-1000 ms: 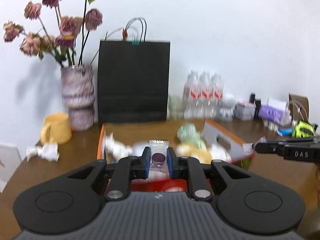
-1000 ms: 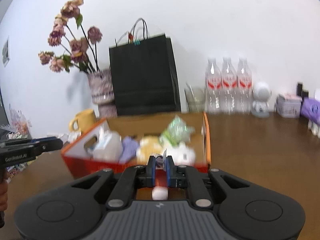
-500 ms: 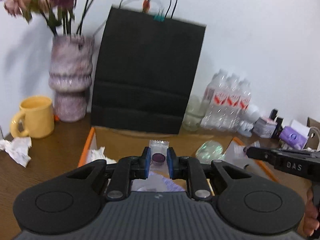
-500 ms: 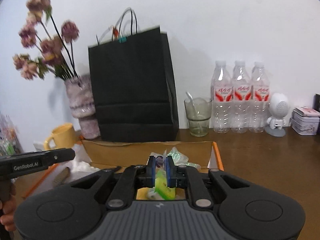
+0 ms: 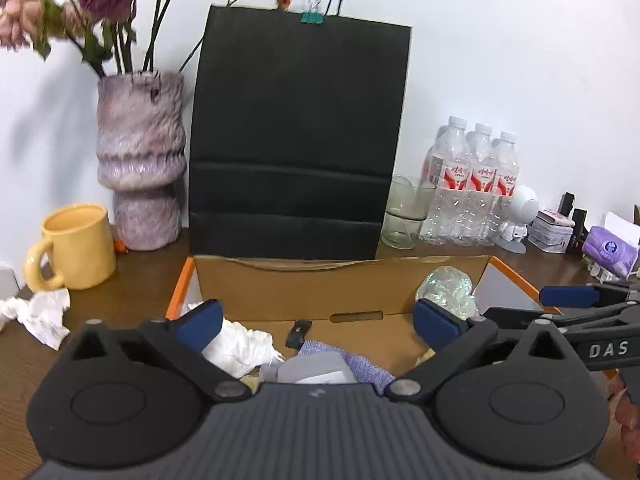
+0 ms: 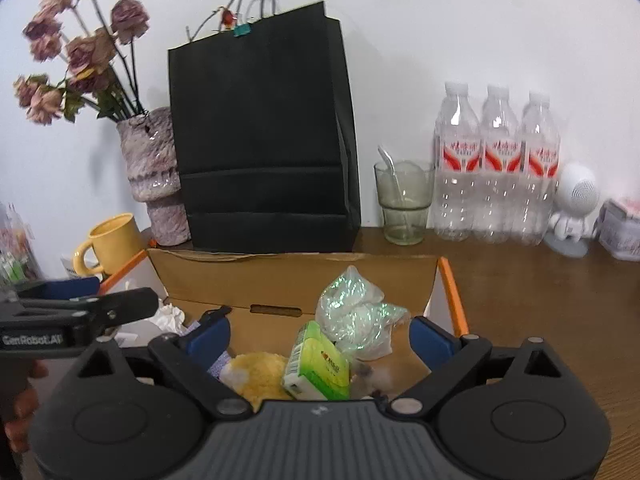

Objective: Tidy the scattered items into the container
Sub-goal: 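Lift both held packets into the box and open both tools, then grasp the red rose with left tool while right tool grasps the white round cap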

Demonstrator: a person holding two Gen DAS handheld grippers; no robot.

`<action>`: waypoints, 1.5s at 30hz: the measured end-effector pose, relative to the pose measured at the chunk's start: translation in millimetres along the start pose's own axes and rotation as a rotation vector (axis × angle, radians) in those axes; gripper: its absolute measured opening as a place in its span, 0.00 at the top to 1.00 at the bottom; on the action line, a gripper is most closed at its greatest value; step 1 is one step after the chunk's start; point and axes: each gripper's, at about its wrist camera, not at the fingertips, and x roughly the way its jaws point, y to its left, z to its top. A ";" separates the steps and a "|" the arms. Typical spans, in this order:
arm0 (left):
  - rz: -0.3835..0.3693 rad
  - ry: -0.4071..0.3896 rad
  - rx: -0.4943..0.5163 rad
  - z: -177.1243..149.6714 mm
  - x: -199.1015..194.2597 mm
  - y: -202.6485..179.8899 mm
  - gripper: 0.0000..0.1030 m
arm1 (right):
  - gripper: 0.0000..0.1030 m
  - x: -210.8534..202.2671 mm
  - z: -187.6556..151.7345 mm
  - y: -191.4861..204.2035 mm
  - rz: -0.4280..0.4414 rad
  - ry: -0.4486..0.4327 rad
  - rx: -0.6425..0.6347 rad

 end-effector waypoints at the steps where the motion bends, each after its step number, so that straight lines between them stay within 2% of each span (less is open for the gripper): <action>1: 0.001 0.006 0.001 0.7 -1.3 -1.9 0.00 | 0.05 -1.6 0.5 2.7 -0.012 0.006 -0.012; 4: -0.008 0.001 0.001 1.2 -6.1 -5.1 0.00 | 0.02 -4.1 2.1 5.0 -0.028 0.024 -0.018; 19: -0.005 0.002 0.002 1.8 -12.3 -8.7 0.00 | 0.00 -9.2 0.5 6.9 -0.045 0.058 -0.018; 26: -0.037 -0.031 -0.006 -2.4 -45.7 -1.9 0.00 | 0.00 -40.5 -6.3 5.7 -0.026 0.036 -0.028; 32: -0.021 -0.039 0.024 -17.9 -79.8 5.9 0.00 | 0.00 -80.1 -21.2 4.2 -0.023 0.004 -0.059; 39: -0.011 0.000 0.031 -41.8 -107.1 12.1 0.00 | 0.00 -119.2 -46.2 0.3 -0.054 0.007 -0.086; 45: -0.030 0.060 0.033 -65.9 -112.8 5.9 0.00 | 0.00 -121.6 -76.1 0.7 -0.043 0.084 -0.052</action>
